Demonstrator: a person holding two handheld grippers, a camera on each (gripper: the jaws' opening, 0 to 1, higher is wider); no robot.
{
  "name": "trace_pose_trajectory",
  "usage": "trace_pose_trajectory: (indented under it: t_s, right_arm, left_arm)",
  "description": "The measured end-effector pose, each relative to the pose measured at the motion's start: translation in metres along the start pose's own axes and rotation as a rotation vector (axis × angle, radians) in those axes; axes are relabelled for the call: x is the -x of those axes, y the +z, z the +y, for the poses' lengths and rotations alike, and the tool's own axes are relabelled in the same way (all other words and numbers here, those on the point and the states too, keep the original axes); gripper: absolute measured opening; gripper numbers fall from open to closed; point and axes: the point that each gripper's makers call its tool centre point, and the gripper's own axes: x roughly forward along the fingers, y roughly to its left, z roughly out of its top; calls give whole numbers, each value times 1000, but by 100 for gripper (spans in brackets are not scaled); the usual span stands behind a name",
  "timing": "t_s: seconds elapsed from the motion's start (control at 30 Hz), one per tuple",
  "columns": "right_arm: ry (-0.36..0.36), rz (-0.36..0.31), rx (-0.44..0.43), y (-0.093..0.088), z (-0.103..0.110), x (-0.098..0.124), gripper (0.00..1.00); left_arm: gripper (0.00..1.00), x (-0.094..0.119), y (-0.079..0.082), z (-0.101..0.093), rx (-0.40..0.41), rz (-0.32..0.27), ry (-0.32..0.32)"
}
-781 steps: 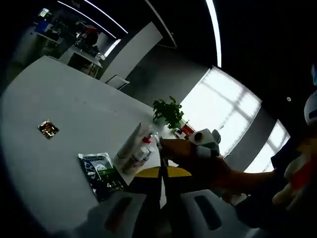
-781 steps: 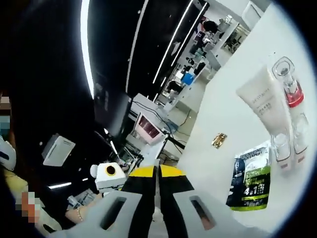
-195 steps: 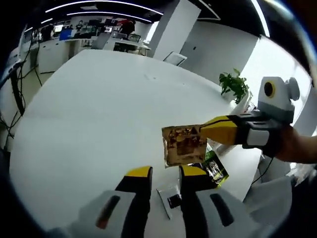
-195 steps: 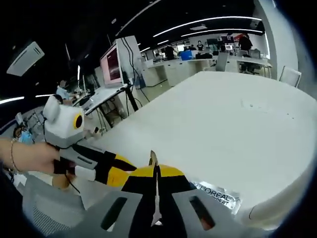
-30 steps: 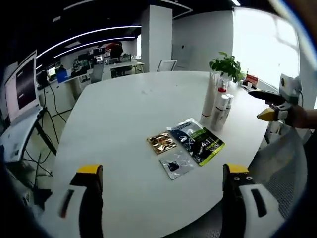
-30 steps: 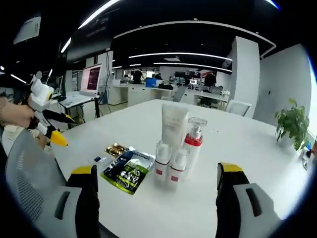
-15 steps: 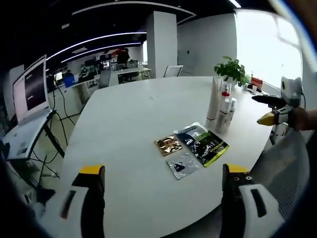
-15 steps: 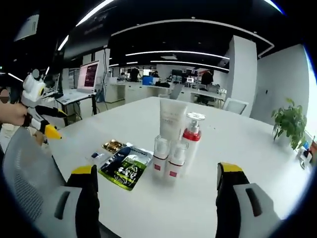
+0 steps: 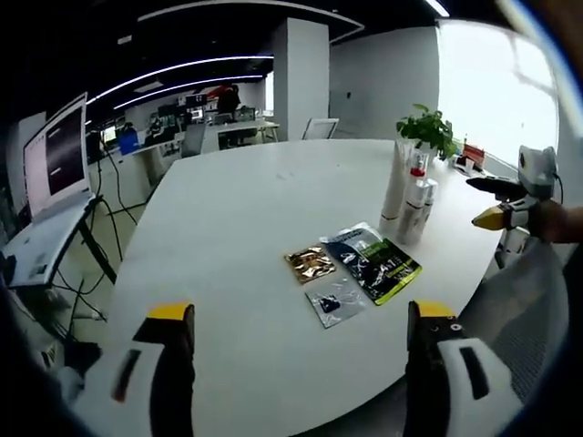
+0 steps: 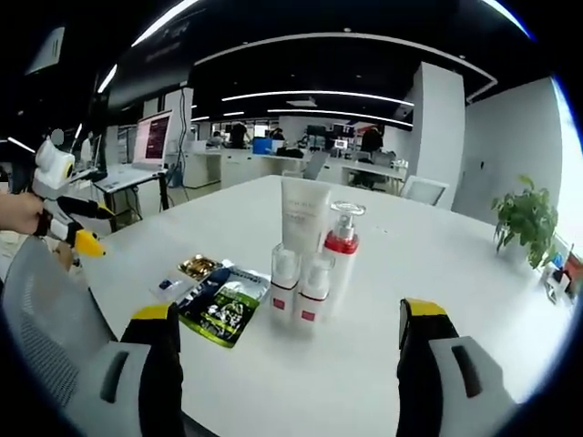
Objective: Arrange the skincare products in the storage area until every visible bottle or jar stands upright without overlapping.
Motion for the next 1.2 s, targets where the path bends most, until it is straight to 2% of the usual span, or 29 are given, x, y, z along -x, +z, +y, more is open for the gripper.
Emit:
trace_pose_trajectory:
  t_s: [0.57,1.2]
  right_arm:
    - [18,18,37,-3,6,-2,99]
    - [10,23,28,-4,3,0,98]
  left_arm:
    - [95,0,1,-3,-29,-2,0]
    - [93,0,-2,0,-39,8,9]
